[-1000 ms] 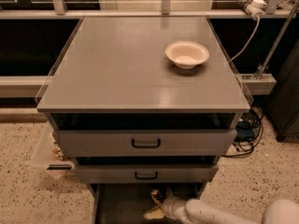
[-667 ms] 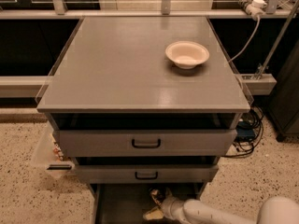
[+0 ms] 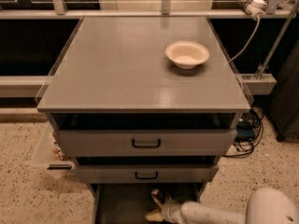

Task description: Pick orange can from bottom drawer and place on counter

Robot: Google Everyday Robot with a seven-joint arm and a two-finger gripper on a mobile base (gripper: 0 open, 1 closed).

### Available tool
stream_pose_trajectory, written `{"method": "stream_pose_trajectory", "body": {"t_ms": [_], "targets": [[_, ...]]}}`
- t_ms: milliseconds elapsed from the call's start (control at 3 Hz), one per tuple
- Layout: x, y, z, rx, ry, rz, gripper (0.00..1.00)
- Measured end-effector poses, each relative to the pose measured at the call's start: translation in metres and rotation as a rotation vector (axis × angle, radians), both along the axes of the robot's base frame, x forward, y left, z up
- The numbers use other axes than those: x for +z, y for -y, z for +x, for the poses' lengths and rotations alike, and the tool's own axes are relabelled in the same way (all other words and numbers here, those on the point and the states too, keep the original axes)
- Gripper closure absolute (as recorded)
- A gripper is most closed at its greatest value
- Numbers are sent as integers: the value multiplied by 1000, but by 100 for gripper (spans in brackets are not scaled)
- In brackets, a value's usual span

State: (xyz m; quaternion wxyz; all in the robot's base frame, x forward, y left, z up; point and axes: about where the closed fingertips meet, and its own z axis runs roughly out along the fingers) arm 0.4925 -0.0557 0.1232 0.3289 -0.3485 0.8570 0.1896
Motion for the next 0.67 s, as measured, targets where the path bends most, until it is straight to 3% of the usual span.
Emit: {"method": "stream_pose_trajectory", "body": {"t_ms": [667], "targets": [[-2,0,-1,-1,-4,-7,66]]}}
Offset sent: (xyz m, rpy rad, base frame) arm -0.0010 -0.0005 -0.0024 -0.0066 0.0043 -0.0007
